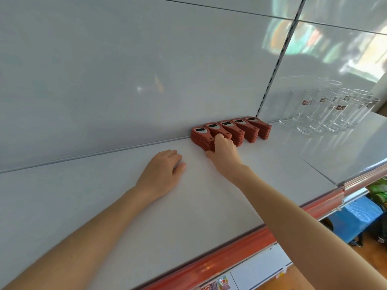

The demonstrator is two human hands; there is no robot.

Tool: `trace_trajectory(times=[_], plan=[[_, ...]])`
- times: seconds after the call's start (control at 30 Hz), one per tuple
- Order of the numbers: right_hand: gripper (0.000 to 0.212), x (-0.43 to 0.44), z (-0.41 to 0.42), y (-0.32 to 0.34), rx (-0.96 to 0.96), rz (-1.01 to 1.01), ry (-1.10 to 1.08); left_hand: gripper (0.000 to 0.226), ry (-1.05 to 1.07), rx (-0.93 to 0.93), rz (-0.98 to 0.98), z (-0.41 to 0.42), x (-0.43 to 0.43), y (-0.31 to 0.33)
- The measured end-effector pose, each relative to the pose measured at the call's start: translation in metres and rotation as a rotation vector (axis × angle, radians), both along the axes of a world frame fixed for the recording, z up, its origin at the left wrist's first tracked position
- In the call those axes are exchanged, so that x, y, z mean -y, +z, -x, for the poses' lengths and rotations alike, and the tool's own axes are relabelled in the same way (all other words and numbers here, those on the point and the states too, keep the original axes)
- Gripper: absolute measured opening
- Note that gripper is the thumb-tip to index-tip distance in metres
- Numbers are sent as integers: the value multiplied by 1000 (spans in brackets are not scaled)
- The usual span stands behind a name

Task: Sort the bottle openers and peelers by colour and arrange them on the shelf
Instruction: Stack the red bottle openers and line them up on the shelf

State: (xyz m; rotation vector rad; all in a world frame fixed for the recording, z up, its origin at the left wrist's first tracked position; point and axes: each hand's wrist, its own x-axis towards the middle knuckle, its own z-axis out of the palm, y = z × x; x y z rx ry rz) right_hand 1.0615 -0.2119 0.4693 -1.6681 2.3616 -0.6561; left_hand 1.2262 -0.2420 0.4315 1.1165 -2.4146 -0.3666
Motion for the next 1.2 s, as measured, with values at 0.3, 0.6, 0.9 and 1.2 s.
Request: trace_trajectory(times=[0.3, 0.6, 0.9, 1.2], plan=[[32, 5, 5, -5, 66, 44, -20, 34, 32, -37, 3, 1, -1, 1], [31, 3, 8, -4, 40, 180, -8, 31, 30, -63, 1, 0, 1, 1], [24, 5, 12, -10, 31, 130, 24, 36, 28, -74, -3, -1, 1, 0], [26, 7, 12, -11, 51, 104, 30, 46, 37, -39, -45, -1, -1, 3]])
